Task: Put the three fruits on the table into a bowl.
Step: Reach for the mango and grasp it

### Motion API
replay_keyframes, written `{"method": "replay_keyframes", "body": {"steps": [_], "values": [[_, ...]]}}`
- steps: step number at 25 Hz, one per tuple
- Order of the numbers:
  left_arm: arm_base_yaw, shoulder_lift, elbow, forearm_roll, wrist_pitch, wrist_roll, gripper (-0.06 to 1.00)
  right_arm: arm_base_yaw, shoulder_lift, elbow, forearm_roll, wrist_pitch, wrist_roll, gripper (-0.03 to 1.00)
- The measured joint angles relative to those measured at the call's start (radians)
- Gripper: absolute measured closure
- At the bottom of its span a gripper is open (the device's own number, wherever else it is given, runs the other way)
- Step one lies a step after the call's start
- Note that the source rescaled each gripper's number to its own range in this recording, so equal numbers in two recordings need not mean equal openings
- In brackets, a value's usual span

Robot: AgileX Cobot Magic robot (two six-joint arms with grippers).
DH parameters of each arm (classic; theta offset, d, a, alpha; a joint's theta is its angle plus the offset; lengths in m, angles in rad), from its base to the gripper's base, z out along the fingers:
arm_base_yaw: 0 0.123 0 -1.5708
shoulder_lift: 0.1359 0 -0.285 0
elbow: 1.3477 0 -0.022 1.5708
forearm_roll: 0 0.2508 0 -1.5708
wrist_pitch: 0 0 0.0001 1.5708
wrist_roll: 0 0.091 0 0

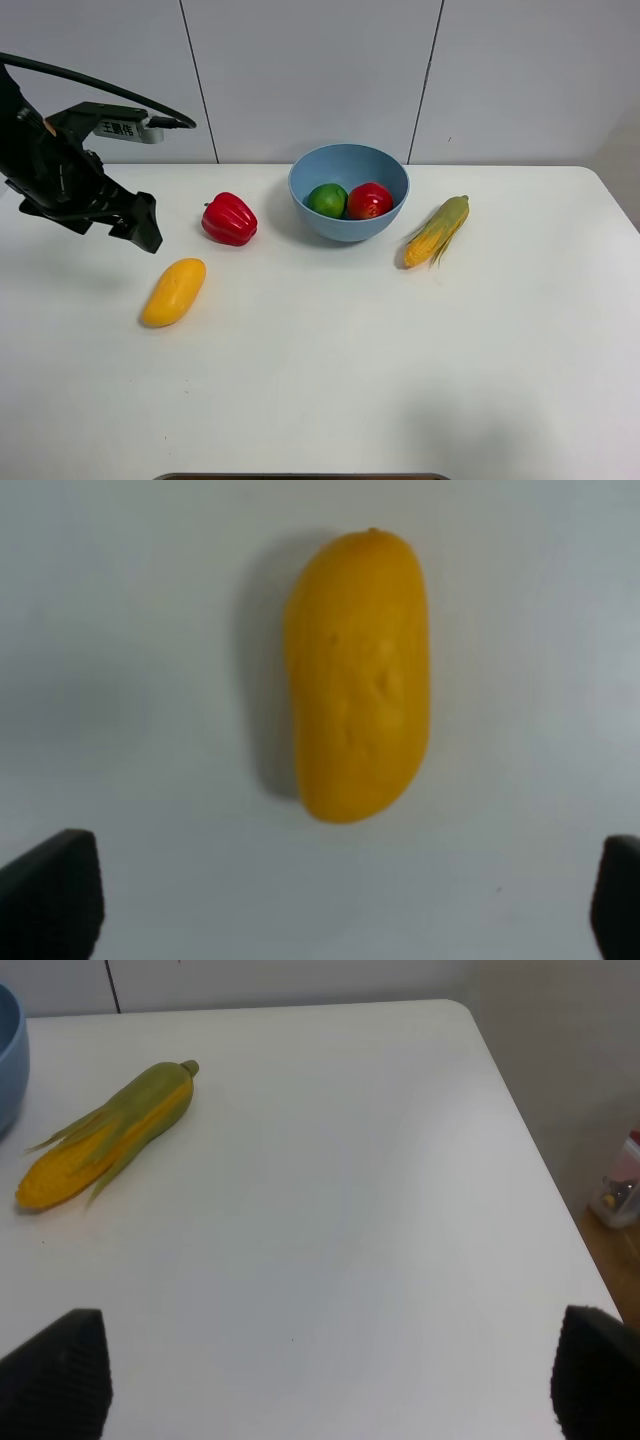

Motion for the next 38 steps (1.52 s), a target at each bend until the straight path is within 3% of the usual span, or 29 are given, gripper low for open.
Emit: {"method": "replay_keyframes", "body": {"steps": [15, 38], "values": [[-0.018, 0.208, -0.007, -0.080, -0.118, -0.001, -0.06, 0.000, 0.000, 0.000, 0.000, 0.000, 0.000, 0.32], [-0.032, 0.434, -0.008, -0.043, -0.253, -0.001, -0.06, 0.000, 0.000, 0.000, 0.000, 0.000, 0.000, 0.32]]}}
